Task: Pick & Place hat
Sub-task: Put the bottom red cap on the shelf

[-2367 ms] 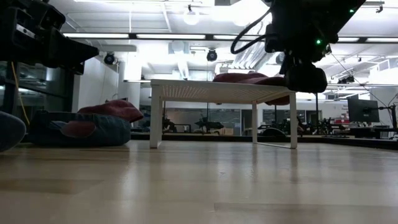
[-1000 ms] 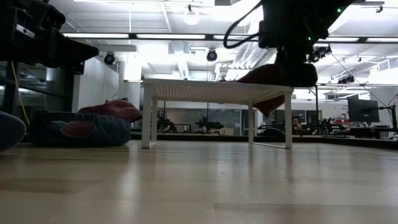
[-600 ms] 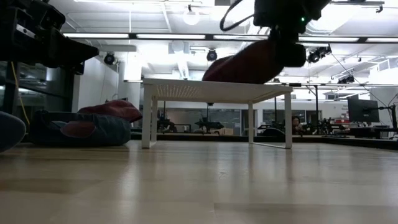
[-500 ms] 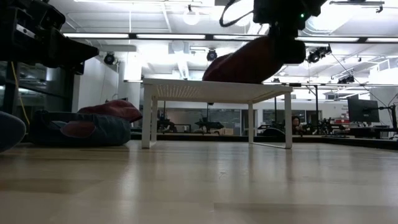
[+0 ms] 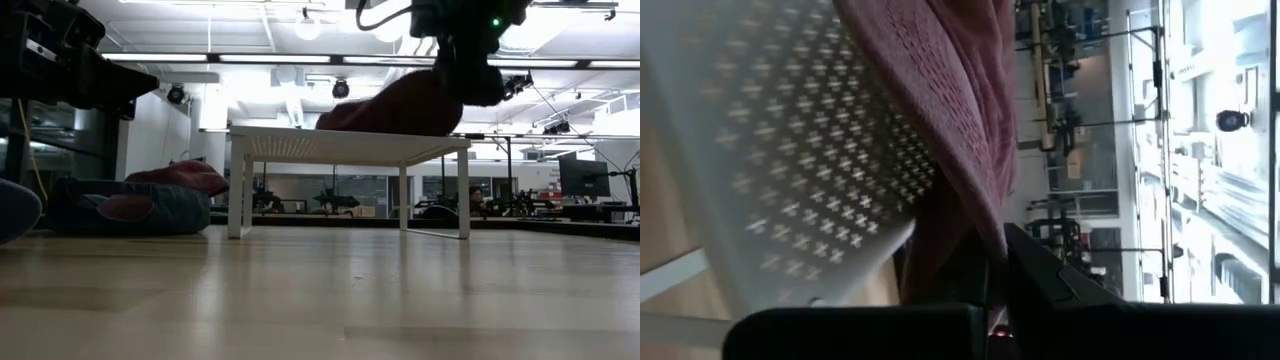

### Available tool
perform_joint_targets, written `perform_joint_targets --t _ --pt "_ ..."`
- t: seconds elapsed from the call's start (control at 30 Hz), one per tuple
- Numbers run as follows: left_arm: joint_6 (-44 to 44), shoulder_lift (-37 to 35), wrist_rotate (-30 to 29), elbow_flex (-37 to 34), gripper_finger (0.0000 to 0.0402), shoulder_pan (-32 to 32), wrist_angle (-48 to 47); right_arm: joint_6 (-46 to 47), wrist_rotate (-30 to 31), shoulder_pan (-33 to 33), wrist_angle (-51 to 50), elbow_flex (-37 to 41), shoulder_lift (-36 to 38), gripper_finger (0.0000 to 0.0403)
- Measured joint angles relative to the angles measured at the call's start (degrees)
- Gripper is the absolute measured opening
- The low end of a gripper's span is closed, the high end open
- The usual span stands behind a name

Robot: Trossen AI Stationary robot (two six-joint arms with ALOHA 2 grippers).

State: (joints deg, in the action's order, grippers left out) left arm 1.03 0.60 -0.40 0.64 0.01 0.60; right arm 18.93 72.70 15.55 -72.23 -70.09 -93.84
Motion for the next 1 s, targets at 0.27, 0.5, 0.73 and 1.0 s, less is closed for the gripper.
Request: perform_joint_targets --t 0.27,0.5,0.73,1.0 --pt "0.0 0.0 0.0 0.0 0.0007 0.0 0.0 -2.5 -3.3 0.3 3.7 1.6 0.0 0.0006" --pt "0.0 0.0 0.0 0.0 0.0007 0.0 0.0 -5.4 -6.0 0.4 7.3 1.6 0.0 0.0013" --pt "0.0 0.0 0.0 0.0 0.0007 0.0 0.0 -9.9 -8.4 0.9 11.8 1.6 0.0 0.0024" --pt "0.0 0.0 0.0 0.0 0.0007 0.0 0.0 -10.0 -11.2 0.9 13.1 1.6 0.0 0.0033"
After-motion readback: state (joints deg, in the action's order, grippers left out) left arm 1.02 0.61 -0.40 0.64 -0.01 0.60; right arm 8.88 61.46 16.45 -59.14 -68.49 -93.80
